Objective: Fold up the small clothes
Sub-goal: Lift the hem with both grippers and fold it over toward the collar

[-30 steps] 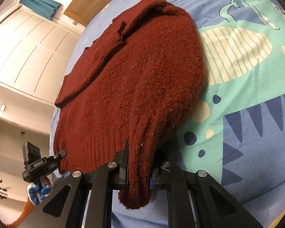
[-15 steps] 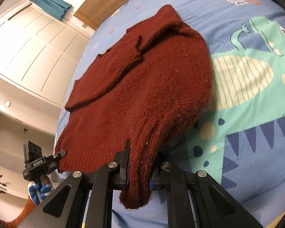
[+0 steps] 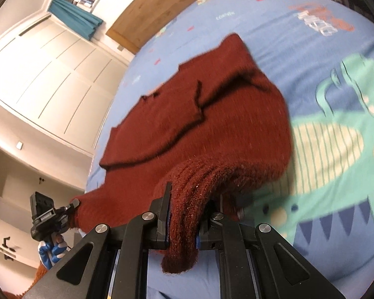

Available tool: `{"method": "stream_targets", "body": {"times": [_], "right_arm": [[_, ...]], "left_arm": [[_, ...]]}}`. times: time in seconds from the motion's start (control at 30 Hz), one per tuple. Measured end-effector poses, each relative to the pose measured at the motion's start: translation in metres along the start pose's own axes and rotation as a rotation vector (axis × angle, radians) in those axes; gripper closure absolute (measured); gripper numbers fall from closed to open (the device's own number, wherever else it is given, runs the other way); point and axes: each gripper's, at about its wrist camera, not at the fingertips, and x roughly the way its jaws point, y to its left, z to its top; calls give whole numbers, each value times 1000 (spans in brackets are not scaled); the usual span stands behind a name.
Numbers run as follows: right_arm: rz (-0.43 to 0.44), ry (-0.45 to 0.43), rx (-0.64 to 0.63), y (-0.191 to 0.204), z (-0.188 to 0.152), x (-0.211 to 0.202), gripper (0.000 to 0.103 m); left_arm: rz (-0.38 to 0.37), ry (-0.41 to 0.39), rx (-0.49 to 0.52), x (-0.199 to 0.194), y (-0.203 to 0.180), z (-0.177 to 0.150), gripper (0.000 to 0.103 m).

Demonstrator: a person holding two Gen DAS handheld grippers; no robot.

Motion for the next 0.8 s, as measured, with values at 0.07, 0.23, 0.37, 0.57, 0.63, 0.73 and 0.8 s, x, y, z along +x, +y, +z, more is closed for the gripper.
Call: {"method": "stream_targets", "body": {"times": [0.07, 0.23, 0.37, 0.57, 0.63, 0.73, 0.8], "right_arm": [[11, -18, -1, 4, 12, 0, 90], [22, -74, -26, 18, 51, -2, 90], [18, -111, -35, 25, 84, -1, 90], [-14, -124, -50, 34, 129, 21, 90], [-36, -114, -38, 32, 141, 36, 90], [-71, -90, -19, 26, 155, 59, 89], [-97, -76, -2, 21, 162, 73, 89]], "left_arm": [[-12, -16, 10, -1, -6, 14, 94], [-25, -53, 44, 1, -23, 51, 94], [-19, -91, 57, 7, -29, 83, 94], [42, -110, 37, 37, -18, 119, 94], [74, -105, 21, 51, -10, 129, 94], [120, -95, -4, 72, 6, 143, 94], [152, -82, -25, 88, 18, 151, 94]]}}
